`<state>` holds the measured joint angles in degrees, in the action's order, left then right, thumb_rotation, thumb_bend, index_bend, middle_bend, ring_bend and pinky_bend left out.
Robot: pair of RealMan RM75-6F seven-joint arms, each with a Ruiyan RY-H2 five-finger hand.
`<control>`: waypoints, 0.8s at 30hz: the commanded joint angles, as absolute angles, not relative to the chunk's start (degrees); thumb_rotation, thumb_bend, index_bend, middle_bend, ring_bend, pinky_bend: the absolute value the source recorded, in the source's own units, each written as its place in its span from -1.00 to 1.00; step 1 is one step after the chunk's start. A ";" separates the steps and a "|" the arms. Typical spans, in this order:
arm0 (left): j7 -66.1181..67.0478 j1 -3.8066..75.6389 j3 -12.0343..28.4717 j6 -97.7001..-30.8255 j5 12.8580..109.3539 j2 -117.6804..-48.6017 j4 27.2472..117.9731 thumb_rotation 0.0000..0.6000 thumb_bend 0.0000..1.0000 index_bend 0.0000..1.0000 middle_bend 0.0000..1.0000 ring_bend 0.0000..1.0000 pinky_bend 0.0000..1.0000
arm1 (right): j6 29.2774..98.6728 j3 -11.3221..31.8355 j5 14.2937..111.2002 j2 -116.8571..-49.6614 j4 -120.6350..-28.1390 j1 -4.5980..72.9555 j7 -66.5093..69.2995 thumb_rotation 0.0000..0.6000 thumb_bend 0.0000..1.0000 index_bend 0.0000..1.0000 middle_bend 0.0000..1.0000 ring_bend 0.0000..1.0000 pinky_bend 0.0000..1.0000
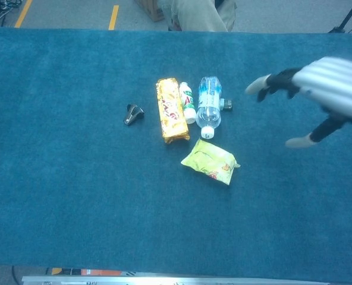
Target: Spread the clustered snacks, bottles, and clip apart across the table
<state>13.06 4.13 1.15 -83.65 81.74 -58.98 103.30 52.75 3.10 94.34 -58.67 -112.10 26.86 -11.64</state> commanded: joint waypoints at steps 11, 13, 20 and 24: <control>11.04 3.55 0.63 -83.55 81.84 -58.89 102.33 1.00 -0.27 -1.00 -0.92 -0.93 -0.85 | 43.70 4.09 81.88 -72.45 -108.47 34.85 -29.89 1.00 -0.99 -0.63 -0.36 -0.49 -0.24; 10.61 3.32 0.48 -83.59 81.73 -58.81 102.16 1.00 -0.27 -1.00 -0.92 -0.93 -0.85 | 42.86 4.09 79.60 -74.44 -107.53 36.00 -32.50 1.00 -0.99 -0.64 -0.36 -0.50 -0.24; 8.97 2.34 0.02 -83.83 81.10 -58.51 101.32 1.00 -0.27 -1.00 -0.92 -0.93 -0.85 | 41.56 3.57 72.56 -80.16 -103.96 39.38 -38.60 1.00 -0.99 -0.64 -0.37 -0.51 -0.24; 8.40 1.86 -0.08 -84.01 80.70 -58.20 101.25 1.00 -0.27 -1.00 -0.92 -0.93 -0.85 | 41.43 2.59 69.76 -81.92 -102.54 40.92 -40.84 1.00 -0.99 -0.65 -0.37 -0.51 -0.24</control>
<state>8.47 1.93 -0.05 -83.96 80.75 -58.26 101.24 41.60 3.07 70.57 -81.23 -103.20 40.24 -40.06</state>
